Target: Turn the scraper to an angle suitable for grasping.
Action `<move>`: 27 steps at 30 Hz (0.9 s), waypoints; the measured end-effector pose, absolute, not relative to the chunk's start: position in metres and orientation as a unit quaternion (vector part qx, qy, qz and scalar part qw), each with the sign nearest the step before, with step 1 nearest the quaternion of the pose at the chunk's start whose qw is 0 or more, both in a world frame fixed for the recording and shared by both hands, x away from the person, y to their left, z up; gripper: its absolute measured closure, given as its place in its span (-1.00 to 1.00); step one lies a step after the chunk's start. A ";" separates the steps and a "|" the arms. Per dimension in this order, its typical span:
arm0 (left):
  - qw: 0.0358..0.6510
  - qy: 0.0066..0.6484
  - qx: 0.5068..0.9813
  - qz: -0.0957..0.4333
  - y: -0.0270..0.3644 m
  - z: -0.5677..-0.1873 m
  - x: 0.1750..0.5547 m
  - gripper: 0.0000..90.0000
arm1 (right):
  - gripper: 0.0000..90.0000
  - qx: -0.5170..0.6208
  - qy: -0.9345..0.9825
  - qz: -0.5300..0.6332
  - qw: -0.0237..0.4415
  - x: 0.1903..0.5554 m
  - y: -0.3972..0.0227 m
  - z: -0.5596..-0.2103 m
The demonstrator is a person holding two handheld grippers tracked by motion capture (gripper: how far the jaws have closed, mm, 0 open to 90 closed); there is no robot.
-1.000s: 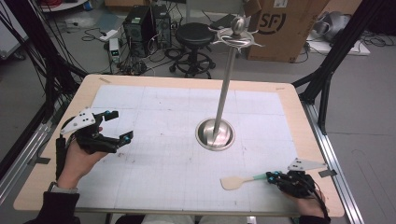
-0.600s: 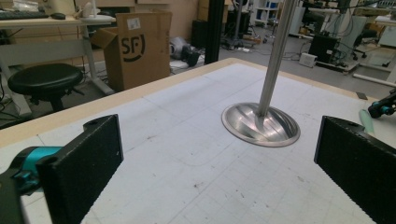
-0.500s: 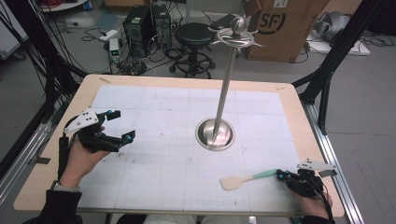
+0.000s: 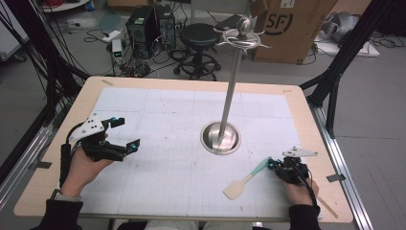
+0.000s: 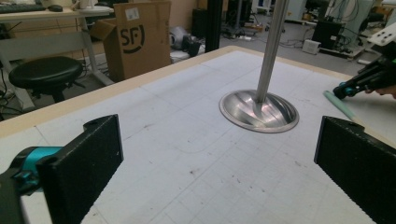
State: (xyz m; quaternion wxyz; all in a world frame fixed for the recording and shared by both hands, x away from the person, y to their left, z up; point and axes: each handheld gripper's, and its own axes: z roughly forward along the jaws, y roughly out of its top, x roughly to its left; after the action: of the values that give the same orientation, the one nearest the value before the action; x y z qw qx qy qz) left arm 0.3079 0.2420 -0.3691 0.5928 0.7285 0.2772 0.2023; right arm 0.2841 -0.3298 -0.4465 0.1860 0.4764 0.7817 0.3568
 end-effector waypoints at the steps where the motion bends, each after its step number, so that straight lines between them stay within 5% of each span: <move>1: 0.593 0.278 0.728 0.203 0.243 -0.369 0.306 -0.96 | 1.00 0.476 0.782 0.357 0.186 0.284 -0.330 -0.447; 14: 0.589 0.290 0.724 0.209 0.252 -0.373 0.300 -0.96 | 1.00 0.439 0.802 0.358 0.188 0.311 -0.290 -0.447; 27: 0.595 0.289 0.720 0.208 0.253 -0.371 0.302 -0.96 | 1.00 0.349 0.839 0.394 0.139 0.273 -0.237 -0.435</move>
State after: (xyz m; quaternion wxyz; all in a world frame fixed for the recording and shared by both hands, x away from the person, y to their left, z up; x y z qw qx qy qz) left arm 0.3017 0.2531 -0.3707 0.5953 0.7204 0.2892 0.2077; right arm 0.2733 -0.2367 -0.4345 0.1387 0.3492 0.8390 0.3936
